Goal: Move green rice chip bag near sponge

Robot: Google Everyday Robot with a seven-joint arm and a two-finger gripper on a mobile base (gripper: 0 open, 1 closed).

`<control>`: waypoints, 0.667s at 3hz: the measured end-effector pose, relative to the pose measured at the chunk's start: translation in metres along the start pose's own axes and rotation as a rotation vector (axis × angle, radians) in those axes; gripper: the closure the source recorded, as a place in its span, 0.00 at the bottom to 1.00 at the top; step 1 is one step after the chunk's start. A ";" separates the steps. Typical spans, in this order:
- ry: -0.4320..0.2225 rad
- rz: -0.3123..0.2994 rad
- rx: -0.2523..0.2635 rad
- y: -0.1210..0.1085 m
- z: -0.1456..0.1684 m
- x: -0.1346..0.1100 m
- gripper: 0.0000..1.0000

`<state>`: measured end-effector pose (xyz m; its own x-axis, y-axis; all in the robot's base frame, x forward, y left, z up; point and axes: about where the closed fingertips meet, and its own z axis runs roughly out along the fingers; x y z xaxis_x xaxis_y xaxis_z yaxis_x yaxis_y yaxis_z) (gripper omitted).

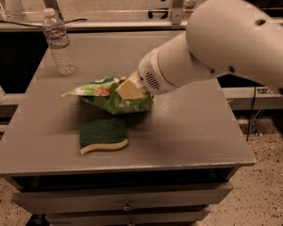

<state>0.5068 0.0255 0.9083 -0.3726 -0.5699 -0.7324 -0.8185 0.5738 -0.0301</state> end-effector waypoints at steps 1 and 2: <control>-0.002 0.010 -0.013 0.011 0.018 0.003 1.00; -0.015 0.001 -0.029 0.016 0.036 0.005 1.00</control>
Offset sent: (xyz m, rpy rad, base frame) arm 0.0060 0.0383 -0.0471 0.0392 0.0065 0.0406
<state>0.5076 0.0527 0.8794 -0.3672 -0.5601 -0.7426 -0.8306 0.5568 -0.0092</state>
